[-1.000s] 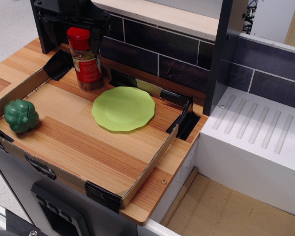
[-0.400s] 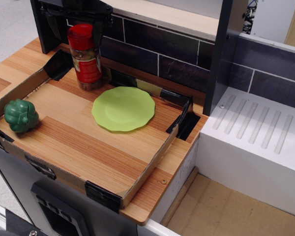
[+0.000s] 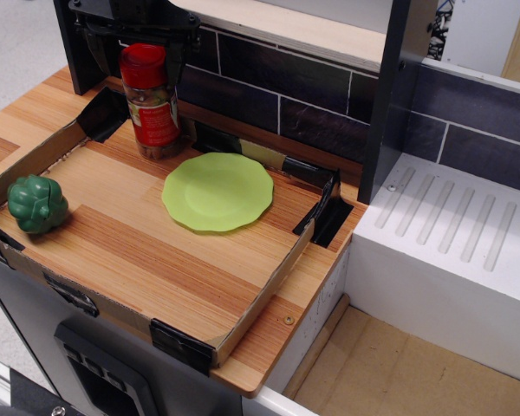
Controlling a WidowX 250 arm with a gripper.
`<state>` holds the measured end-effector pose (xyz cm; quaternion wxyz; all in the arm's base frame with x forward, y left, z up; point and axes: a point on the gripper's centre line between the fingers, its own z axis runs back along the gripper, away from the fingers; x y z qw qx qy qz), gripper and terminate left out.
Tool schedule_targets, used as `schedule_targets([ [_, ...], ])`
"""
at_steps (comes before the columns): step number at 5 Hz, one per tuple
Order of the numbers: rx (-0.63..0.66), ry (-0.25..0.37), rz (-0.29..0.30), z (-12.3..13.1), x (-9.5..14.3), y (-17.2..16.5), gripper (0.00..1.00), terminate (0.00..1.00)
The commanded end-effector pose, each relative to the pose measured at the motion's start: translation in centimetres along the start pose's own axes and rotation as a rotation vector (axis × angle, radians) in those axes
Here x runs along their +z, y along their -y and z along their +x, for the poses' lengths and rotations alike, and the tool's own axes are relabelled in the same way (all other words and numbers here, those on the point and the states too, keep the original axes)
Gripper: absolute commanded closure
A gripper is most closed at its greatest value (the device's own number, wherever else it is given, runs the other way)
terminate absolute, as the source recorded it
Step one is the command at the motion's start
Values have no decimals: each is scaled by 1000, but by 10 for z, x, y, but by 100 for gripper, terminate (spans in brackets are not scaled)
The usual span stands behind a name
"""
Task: Topple basil bottle
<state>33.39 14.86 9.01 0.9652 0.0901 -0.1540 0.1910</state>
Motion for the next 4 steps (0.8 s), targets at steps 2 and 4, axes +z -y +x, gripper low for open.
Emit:
schedule_targets([
  [2,-8,75,-13,6,19,-8,100,0],
  [4,13,140,-13,-2,53,-20,100,0],
])
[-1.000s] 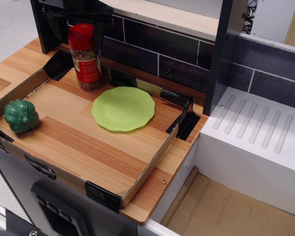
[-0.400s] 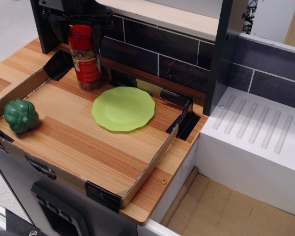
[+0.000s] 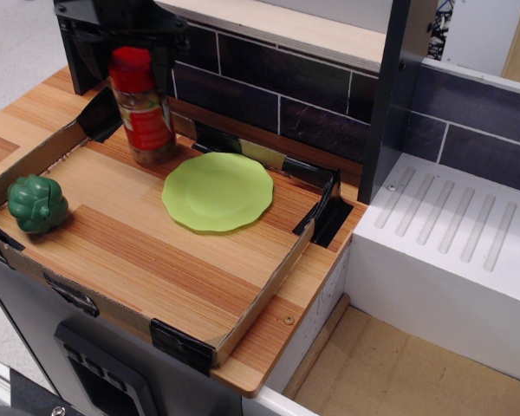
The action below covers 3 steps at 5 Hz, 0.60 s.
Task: Topple basil bottle
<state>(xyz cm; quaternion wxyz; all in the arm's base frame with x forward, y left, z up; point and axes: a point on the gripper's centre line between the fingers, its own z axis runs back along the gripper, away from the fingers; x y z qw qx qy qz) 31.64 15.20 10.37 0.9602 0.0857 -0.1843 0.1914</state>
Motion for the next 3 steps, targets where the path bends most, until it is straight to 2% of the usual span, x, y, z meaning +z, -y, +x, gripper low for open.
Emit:
schedule_targets([
  [1,-9,50,-20,4,52,-3,100,0],
  [2,-48,17,-54,-11,69,10,100,0],
  [3,-120,-3,-105,-28,75,34,100,0],
])
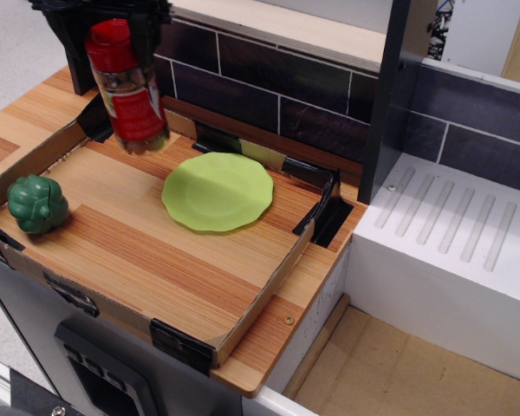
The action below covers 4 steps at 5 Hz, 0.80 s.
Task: Topple basil bottle
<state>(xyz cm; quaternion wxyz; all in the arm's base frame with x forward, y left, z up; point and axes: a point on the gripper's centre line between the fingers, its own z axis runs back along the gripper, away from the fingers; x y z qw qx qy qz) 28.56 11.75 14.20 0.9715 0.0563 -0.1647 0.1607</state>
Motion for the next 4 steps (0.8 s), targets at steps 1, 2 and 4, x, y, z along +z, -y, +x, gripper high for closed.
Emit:
schedule_targets([
  [1,-112,58,-129,-19,16,47,100,0],
  [2,-148,75,-196,-32,14,73,100,0],
  [4,-191,211,-279,-40,10,106,100,0],
])
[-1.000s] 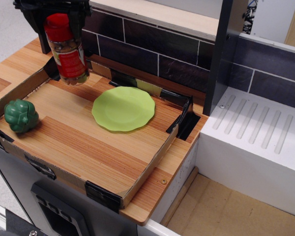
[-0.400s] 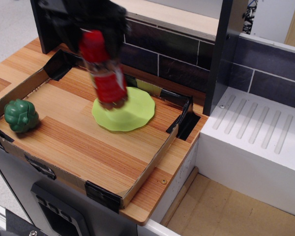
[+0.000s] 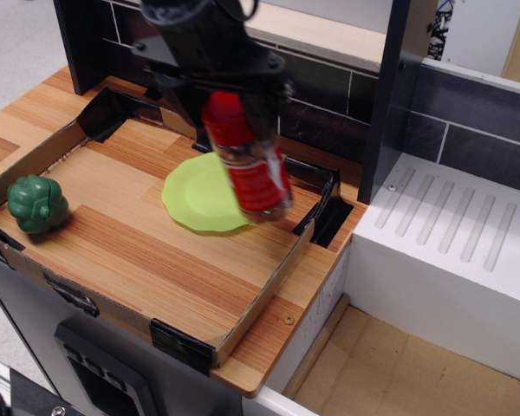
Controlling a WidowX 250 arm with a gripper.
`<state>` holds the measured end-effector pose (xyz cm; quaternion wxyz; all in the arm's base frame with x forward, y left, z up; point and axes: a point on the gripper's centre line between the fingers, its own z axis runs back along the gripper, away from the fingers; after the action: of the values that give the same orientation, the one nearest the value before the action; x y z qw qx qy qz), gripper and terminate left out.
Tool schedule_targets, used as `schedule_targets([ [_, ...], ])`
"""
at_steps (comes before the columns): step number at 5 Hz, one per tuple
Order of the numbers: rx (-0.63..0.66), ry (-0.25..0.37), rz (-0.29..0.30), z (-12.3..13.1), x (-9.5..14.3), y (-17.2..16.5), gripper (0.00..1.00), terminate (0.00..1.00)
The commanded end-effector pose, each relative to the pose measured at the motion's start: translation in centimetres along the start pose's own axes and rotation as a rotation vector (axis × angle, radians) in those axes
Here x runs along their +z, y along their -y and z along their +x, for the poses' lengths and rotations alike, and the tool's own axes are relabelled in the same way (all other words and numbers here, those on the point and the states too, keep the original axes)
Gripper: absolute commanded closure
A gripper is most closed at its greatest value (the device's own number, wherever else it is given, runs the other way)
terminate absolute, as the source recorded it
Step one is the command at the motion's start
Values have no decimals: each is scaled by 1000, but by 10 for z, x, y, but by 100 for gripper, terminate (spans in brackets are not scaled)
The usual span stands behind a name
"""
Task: Topple basil bottle
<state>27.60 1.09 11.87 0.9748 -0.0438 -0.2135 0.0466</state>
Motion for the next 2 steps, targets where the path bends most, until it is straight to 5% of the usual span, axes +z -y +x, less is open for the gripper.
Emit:
schedule_targets([
  [1,-79,160,-6,6,-3,12,100,0],
  [2,-103,188,27,-5,-15,10,100,0],
])
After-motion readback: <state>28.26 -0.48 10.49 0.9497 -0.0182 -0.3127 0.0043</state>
